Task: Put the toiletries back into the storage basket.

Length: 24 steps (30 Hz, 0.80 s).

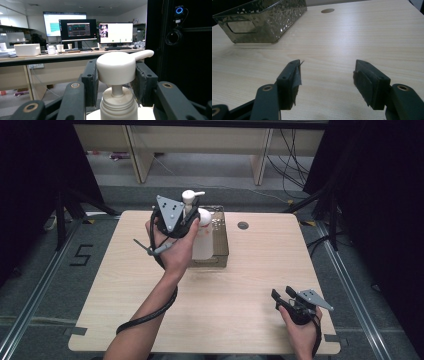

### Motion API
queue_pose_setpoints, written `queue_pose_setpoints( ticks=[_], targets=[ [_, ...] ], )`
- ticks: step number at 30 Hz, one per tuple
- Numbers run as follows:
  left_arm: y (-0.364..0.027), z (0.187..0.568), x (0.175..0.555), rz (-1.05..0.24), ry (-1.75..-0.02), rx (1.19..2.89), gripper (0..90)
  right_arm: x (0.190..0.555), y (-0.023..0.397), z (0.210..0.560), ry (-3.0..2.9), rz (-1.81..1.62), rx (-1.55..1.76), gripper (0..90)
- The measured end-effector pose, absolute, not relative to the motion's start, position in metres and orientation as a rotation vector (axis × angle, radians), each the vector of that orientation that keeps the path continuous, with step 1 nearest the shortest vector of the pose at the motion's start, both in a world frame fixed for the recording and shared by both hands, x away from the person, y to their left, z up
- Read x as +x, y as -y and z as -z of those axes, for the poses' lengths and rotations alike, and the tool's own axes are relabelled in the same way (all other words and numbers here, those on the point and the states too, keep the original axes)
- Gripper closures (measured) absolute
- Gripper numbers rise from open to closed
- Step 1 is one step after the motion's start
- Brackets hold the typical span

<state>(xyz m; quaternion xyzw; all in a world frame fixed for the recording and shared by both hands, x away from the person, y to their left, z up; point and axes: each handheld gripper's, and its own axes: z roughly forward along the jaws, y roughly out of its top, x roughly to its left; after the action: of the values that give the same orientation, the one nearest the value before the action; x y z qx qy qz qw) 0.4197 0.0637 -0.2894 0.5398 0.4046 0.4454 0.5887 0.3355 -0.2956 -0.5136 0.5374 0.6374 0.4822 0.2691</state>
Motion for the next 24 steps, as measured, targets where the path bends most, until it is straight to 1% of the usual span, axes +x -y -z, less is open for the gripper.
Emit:
queue_pose_setpoints(
  ticks=[24],
  targets=[
    [-0.057, 0.284, 0.432, -1.035, -0.945, 1.267, 58.8, 0.335, 0.297, 0.513, -1.734, -1.280, 1.441, 39.2]
  ],
)
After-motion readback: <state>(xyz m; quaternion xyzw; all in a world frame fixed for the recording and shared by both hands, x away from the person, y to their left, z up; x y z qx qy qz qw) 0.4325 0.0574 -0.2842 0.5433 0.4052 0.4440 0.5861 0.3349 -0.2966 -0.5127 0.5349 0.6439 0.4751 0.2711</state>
